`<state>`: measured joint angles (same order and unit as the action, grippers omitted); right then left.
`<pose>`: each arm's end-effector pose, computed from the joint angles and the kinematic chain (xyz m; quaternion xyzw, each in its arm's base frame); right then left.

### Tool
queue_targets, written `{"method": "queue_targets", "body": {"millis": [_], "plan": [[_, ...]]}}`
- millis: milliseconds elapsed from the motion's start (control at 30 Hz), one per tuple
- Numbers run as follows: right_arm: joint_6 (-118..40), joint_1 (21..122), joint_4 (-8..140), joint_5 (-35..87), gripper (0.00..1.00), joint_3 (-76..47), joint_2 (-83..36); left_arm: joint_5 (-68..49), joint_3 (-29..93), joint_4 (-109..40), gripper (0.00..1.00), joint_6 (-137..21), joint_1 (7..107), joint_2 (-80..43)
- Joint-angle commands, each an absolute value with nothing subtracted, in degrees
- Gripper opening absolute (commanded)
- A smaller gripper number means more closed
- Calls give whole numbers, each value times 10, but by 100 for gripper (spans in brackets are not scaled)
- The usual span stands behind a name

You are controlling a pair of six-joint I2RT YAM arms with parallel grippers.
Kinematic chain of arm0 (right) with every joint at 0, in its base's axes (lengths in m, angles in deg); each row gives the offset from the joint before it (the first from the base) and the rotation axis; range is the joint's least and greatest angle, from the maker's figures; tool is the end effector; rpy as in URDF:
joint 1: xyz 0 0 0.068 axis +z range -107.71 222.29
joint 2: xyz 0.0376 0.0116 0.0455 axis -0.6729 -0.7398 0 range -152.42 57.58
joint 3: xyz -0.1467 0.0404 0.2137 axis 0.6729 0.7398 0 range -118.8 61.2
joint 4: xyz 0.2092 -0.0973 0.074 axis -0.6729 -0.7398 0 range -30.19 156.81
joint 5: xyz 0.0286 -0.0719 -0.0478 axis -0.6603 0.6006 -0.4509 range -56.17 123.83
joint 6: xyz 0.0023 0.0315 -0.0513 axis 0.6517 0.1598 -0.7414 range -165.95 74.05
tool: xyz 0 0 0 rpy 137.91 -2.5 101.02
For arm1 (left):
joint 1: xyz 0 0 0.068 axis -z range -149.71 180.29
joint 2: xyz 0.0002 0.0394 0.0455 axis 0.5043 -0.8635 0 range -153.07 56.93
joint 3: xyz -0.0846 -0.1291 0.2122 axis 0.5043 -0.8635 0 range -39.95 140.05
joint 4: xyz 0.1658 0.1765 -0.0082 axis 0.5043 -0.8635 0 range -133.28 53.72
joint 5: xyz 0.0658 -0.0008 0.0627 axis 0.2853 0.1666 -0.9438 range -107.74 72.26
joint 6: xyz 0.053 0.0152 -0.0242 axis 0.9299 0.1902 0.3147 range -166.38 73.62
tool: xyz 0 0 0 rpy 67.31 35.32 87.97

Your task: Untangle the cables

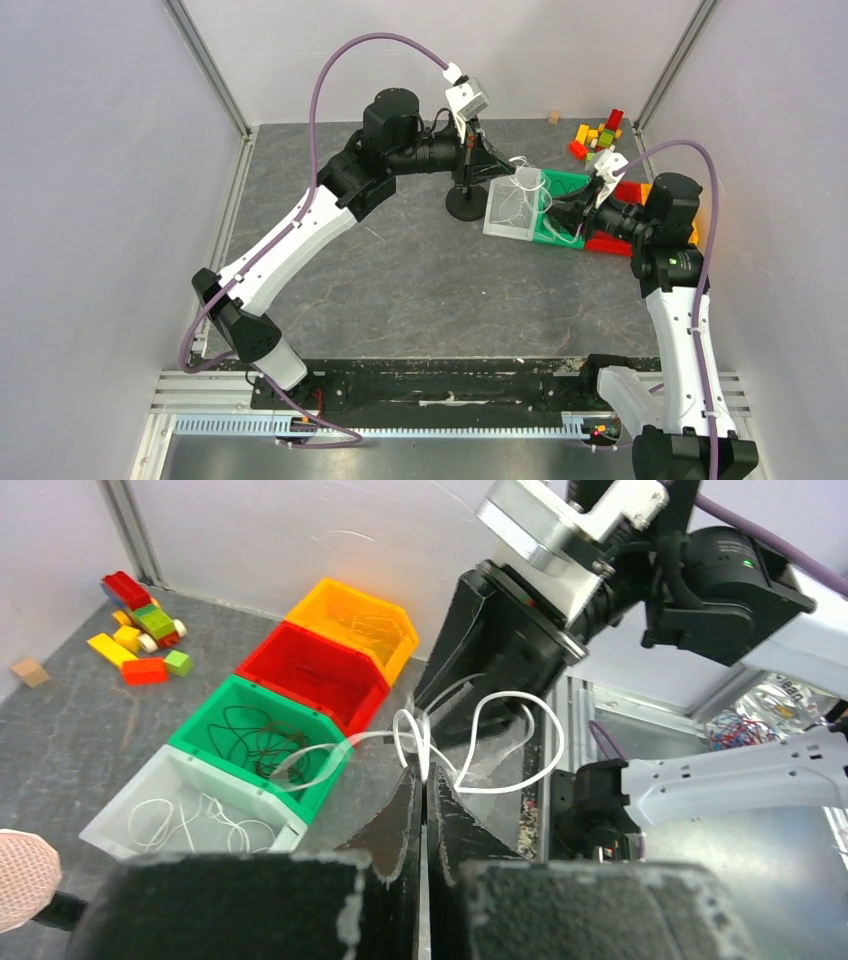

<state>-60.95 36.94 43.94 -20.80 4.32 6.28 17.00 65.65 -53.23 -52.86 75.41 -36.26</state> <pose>0.1772 0.0198 0.3629 -0.3313 0.6902 0.2707 0.5836 0.2294 -0.2664 0.4644 0.4232 0.5945 -0.4793 0.4876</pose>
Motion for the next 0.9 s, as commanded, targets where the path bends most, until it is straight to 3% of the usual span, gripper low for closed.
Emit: {"method": "queue_targets", "body": {"millis": [0, 33, 133, 300, 433, 533, 867], "plan": [[-608, 371, 451, -205, 6, 49, 65, 204, 628, -504, 2, -571, 754, -323], [-610, 371, 450, -211, 0, 50, 68, 197, 623, -503, 2, -571, 753, -316], [-566, 372, 474, -245, 0, 54, 80, 187, 606, -505, 4, -576, 751, -301], [-307, 412, 651, -315, 0, 119, 92, 142, 558, -560, 47, -579, 749, -267], [-247, 447, 727, -289, 0, 167, 117, 221, 386, -488, 65, -621, 701, -182], [-247, 462, 739, -275, 0, 166, 121, 217, 270, -476, 76, -533, 698, -104], [-208, 488, 782, -237, 0, 107, 100, 181, 49, -314, 80, -376, 743, -51]]}}
